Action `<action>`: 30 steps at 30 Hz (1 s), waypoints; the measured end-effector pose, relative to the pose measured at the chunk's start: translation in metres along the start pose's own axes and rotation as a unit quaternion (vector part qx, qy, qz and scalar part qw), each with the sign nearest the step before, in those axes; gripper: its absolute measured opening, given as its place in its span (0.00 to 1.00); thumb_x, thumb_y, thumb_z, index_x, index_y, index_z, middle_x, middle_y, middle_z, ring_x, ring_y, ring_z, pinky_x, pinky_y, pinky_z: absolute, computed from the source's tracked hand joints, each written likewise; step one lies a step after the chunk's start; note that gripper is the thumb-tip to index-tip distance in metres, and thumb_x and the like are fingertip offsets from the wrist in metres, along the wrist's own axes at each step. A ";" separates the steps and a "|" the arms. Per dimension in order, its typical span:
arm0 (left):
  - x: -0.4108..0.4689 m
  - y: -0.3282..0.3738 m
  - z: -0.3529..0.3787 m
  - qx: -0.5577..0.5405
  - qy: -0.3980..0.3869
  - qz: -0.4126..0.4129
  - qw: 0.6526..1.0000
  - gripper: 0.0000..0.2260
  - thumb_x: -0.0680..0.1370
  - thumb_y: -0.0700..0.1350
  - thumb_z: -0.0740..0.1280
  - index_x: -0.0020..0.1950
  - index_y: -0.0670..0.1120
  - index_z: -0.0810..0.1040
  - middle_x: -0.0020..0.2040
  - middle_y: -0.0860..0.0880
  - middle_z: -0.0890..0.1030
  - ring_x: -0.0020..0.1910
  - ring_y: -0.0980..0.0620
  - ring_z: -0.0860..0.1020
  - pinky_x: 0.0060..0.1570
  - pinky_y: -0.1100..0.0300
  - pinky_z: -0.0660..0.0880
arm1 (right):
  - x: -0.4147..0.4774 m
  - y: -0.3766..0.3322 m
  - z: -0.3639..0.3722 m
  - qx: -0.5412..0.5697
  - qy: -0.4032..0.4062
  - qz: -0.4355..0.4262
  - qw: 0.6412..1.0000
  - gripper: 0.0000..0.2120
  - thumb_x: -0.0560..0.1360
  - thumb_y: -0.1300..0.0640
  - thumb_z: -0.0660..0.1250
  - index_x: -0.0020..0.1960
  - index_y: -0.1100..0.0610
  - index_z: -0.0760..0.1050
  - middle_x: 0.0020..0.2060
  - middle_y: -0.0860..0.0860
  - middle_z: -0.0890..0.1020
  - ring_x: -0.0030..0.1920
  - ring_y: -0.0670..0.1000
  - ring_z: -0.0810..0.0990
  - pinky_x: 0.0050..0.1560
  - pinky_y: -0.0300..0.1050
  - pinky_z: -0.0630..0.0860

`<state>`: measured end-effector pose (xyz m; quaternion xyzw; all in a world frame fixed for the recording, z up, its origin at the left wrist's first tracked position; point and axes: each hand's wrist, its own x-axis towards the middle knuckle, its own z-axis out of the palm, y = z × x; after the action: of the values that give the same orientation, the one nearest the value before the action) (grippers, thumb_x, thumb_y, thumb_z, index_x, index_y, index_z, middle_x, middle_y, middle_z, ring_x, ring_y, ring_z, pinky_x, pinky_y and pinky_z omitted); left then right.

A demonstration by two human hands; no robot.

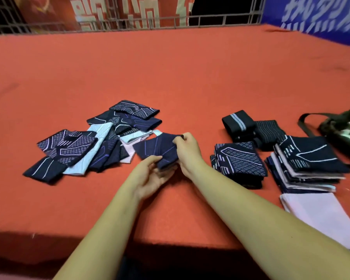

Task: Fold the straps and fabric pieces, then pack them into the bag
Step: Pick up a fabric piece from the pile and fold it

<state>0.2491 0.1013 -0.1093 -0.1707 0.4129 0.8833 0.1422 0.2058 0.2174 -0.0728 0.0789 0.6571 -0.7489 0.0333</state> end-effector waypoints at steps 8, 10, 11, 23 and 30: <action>-0.041 -0.019 0.013 -0.243 0.020 0.117 0.963 0.17 0.77 0.45 0.64 0.62 0.39 0.79 0.58 0.38 0.83 0.54 0.39 0.83 0.55 0.41 0.79 | -0.062 -0.049 -0.049 0.120 -0.098 0.049 0.987 0.12 0.75 0.69 0.61 0.36 0.56 0.68 0.30 0.54 0.72 0.31 0.52 0.73 0.35 0.44 0.72; -0.049 -0.024 0.015 -0.288 0.023 0.164 0.943 0.15 0.80 0.44 0.61 0.63 0.40 0.78 0.57 0.40 0.83 0.51 0.41 0.84 0.52 0.41 0.80 | -0.062 -0.048 -0.061 0.087 -0.044 0.066 0.993 0.10 0.75 0.69 0.61 0.38 0.58 0.69 0.32 0.56 0.74 0.31 0.53 0.75 0.36 0.47 0.76; -0.050 -0.025 0.016 -0.297 0.026 0.175 0.939 0.16 0.81 0.45 0.60 0.65 0.40 0.77 0.58 0.40 0.83 0.51 0.41 0.84 0.53 0.42 0.80 | -0.062 -0.044 -0.067 0.072 -0.017 0.071 0.995 0.09 0.75 0.69 0.62 0.39 0.58 0.70 0.33 0.57 0.75 0.31 0.54 0.76 0.37 0.50 0.78; -0.092 -0.046 -0.009 0.132 0.224 0.200 0.945 0.08 0.80 0.39 0.64 0.58 0.43 0.80 0.61 0.42 0.81 0.50 0.50 0.82 0.54 0.56 0.76 | -0.075 0.040 -0.090 -0.209 0.001 -0.008 0.978 0.08 0.72 0.67 0.63 0.35 0.59 0.73 0.29 0.52 0.73 0.28 0.48 0.68 0.24 0.39 0.61; -0.103 -0.074 -0.026 0.530 -0.065 0.254 0.806 0.29 0.83 0.36 0.61 0.77 0.60 0.54 0.78 0.62 0.54 0.76 0.67 0.51 0.73 0.72 0.49 | -0.077 0.065 -0.112 -0.219 -0.074 -0.040 0.972 0.09 0.75 0.68 0.62 0.53 0.59 0.73 0.38 0.53 0.83 0.36 0.50 0.80 0.39 0.43 0.77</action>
<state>0.3757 0.1153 -0.1327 0.0998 0.8354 0.5405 0.0073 0.2998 0.3150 -0.1382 -0.0118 0.8034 -0.5914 0.0682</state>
